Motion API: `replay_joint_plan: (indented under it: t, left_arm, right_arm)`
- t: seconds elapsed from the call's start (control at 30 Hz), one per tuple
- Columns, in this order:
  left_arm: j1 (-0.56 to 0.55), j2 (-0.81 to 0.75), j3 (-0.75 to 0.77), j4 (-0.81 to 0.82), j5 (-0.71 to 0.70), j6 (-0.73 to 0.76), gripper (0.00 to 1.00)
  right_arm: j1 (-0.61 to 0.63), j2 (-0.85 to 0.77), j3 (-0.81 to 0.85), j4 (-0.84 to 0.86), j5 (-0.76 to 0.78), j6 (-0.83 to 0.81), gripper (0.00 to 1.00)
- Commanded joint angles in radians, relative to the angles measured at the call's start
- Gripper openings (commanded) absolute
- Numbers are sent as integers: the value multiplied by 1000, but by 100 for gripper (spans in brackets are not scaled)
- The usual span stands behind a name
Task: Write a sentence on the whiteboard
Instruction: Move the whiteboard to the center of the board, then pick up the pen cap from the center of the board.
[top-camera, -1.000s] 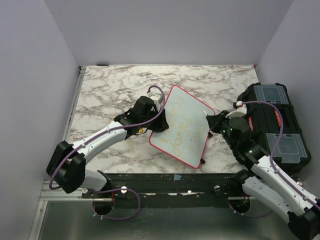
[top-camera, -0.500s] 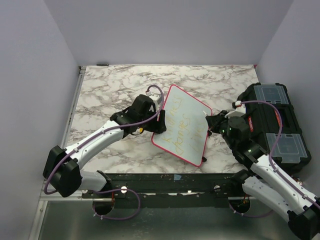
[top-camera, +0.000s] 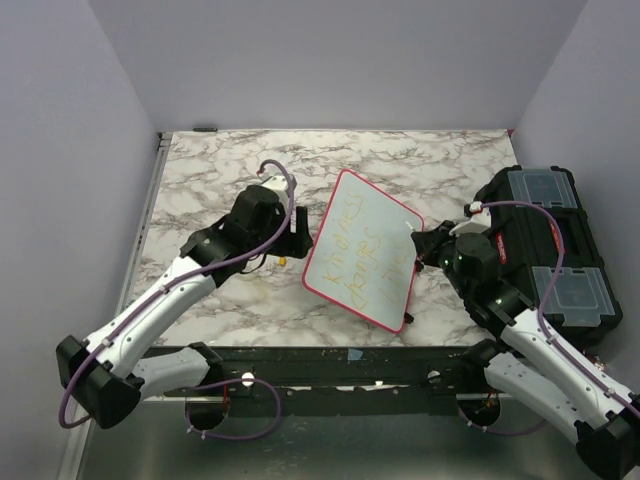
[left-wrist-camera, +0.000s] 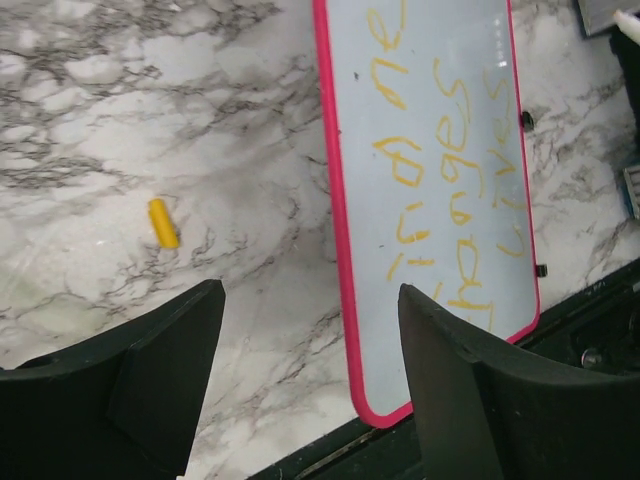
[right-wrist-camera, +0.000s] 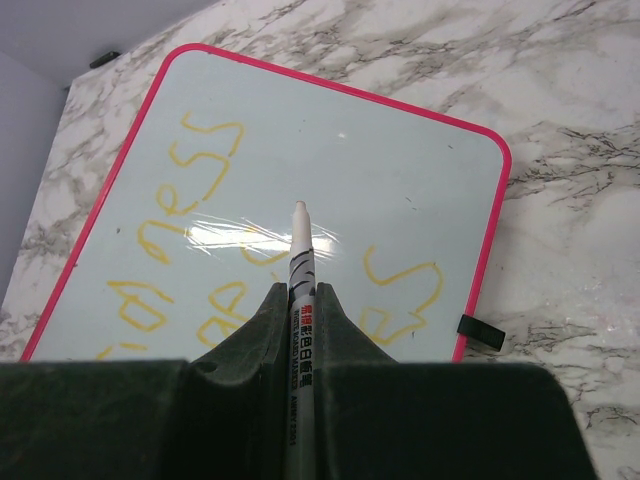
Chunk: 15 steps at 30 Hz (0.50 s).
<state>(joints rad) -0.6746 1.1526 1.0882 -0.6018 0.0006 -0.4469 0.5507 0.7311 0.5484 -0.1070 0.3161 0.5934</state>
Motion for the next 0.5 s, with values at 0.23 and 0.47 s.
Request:
replay_joint_plan:
  t: [0.23, 0.47]
  left_arm:
    - [181, -167, -212, -27, -143, -93, 70]
    - [182, -33, -267, 52, -174, -96, 63]
  right_arm:
    - [6, 28, 31, -1, -47, -10, 1]
    - [6, 32, 59, -11, -91, -1, 1]
